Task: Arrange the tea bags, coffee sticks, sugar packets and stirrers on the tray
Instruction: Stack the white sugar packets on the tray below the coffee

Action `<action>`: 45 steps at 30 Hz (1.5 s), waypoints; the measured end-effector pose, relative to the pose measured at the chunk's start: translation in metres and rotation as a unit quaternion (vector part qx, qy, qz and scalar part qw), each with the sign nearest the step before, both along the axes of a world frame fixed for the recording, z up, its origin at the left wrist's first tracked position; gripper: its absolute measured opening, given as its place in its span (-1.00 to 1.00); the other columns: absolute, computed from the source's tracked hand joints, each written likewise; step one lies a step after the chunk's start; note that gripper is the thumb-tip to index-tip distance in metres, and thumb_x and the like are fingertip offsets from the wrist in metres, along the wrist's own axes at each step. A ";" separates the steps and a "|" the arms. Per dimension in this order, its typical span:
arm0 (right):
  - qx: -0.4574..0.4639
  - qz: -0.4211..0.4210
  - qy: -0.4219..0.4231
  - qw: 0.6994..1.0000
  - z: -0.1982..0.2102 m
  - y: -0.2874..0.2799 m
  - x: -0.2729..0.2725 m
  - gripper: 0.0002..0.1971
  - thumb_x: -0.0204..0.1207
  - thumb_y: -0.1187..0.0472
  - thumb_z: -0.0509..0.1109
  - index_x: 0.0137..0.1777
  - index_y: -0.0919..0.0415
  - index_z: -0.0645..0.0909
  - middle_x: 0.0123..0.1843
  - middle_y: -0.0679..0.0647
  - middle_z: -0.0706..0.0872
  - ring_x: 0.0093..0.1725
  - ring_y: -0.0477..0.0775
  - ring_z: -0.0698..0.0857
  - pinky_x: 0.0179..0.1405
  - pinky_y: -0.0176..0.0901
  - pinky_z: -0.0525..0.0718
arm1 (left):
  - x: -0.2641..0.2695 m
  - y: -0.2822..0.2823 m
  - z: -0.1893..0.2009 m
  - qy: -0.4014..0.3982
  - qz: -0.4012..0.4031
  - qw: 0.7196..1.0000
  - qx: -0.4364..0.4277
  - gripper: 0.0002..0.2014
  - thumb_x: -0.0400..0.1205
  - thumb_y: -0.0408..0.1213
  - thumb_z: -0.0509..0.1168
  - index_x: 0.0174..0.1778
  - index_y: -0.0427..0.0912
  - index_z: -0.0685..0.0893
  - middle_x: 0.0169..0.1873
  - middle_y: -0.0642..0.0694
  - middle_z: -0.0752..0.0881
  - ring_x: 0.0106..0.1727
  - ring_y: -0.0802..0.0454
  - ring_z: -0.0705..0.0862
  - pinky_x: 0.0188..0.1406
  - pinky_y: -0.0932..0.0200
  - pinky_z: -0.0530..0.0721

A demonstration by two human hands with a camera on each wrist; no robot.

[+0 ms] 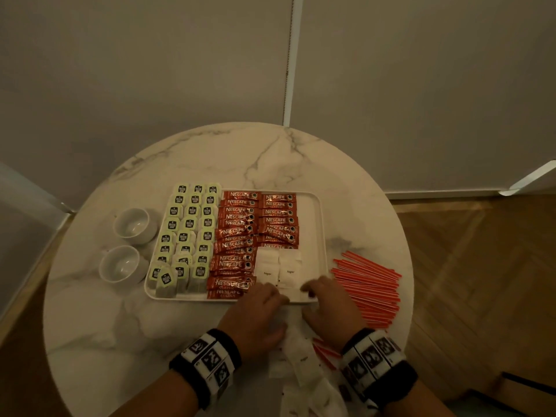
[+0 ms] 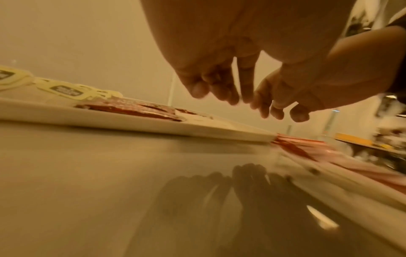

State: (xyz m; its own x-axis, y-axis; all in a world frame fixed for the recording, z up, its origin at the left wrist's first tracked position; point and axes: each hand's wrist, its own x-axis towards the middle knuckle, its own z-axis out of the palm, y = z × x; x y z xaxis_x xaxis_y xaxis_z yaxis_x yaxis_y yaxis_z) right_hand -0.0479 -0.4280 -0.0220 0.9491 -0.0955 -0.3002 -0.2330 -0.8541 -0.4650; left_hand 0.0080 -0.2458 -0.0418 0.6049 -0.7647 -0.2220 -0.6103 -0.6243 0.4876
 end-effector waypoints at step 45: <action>0.412 -0.187 0.082 0.888 0.017 -0.009 0.011 -0.66 0.45 0.43 0.44 0.16 0.08 0.58 0.12 0.14 0.69 -0.12 0.15 0.76 -0.14 -0.12 0.78 | 0.020 -0.009 0.034 0.328 0.357 0.819 -0.306 -0.58 0.53 -0.48 0.42 0.10 0.18 0.65 0.06 -0.22 0.69 -0.01 -0.16 0.75 -0.13 -0.05 0.81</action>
State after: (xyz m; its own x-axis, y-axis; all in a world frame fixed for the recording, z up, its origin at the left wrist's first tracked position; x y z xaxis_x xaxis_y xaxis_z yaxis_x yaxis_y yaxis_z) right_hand -0.0368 -0.4372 -0.0047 0.8339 -0.0788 -0.5463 -0.5517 -0.0882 -0.8294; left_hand 0.0281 -0.2553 -0.0074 0.8502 -0.3581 -0.3859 0.3228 -0.2244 0.9195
